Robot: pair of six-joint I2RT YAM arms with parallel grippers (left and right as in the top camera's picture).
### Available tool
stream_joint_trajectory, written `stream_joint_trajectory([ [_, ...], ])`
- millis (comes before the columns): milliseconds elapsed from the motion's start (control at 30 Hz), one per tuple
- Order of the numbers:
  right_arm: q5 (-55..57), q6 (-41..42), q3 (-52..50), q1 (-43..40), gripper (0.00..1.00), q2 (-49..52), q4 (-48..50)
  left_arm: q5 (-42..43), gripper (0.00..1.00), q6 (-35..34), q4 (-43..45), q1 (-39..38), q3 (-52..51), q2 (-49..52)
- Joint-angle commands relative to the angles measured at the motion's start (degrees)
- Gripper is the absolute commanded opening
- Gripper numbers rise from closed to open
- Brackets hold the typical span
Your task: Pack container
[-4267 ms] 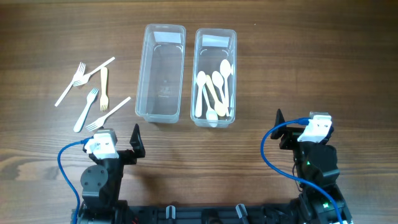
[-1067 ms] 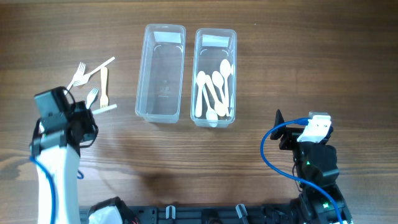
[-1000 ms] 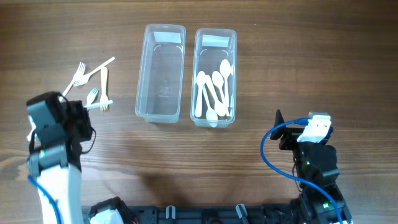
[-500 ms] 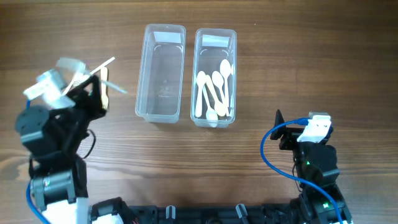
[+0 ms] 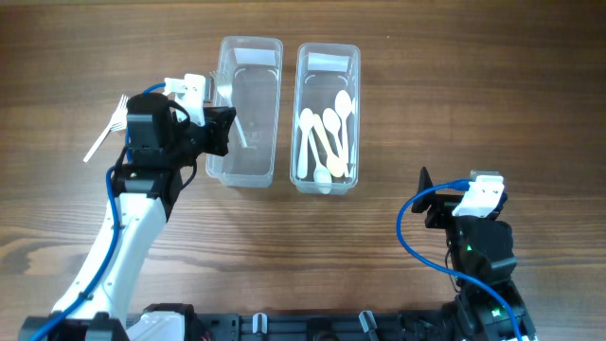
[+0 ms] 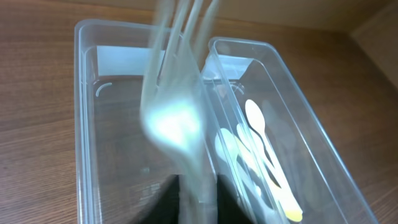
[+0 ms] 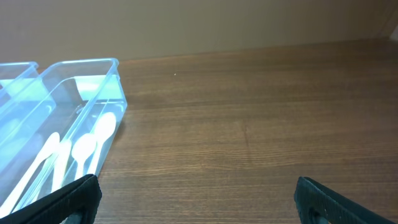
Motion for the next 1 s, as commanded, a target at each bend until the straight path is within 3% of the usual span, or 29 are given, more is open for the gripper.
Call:
stream_joint_trajectory([
  [0,-0.3,-0.7,-0.2,0.2,1.00,-0.3,0.1,0.1,0.62,1.2,1.0,-0.3,0.0,1.2],
  [33,-0.3,-0.7,-0.2,0.2,1.00,-0.3,0.1,0.1,0.71,1.2,1.4,-0.3,0.0,1.2],
  [200,-0.3,-0.7,-0.2,0.2,1.00,-0.3,0.1,-0.5,0.72,-3.2,5.7,0.4,1.1,-1.6],
  [267,-0.3,-0.7,-0.2,0.2,1.00,-0.3,0.1,-6.8,0.75,-7.9,5.2,1.9,1.7,-5.8],
  [333,-0.3,-0.7,-0.2,0.2,1.00,-0.3,0.1,-17.2,1.00,-11.3,0.9,3.7,1.7,-10.5],
  [400,-0.3,-0.7,-0.2,0.2,1.00,-0.3,0.1,-26.4,1.00,-11.6,-7.0,5.9,1.7,-14.8],
  [500,-0.3,-0.7,-0.2,0.2,1.00,-0.3,0.1,-33.4,1.00,-11.6,-16.7,8.2,1.7,-17.1],
  [667,-0.3,-0.7,-0.2,0.2,1.00,-0.3,0.1,-40.0,1.00,-11.6,-17.7,10.9,1.7,-10.3],
  [967,-0.3,-0.7,-0.2,0.2,1.00,-0.3,0.1,-40.0,1.00,-12.1,-2.2,10.9,1.7,16.0],
])
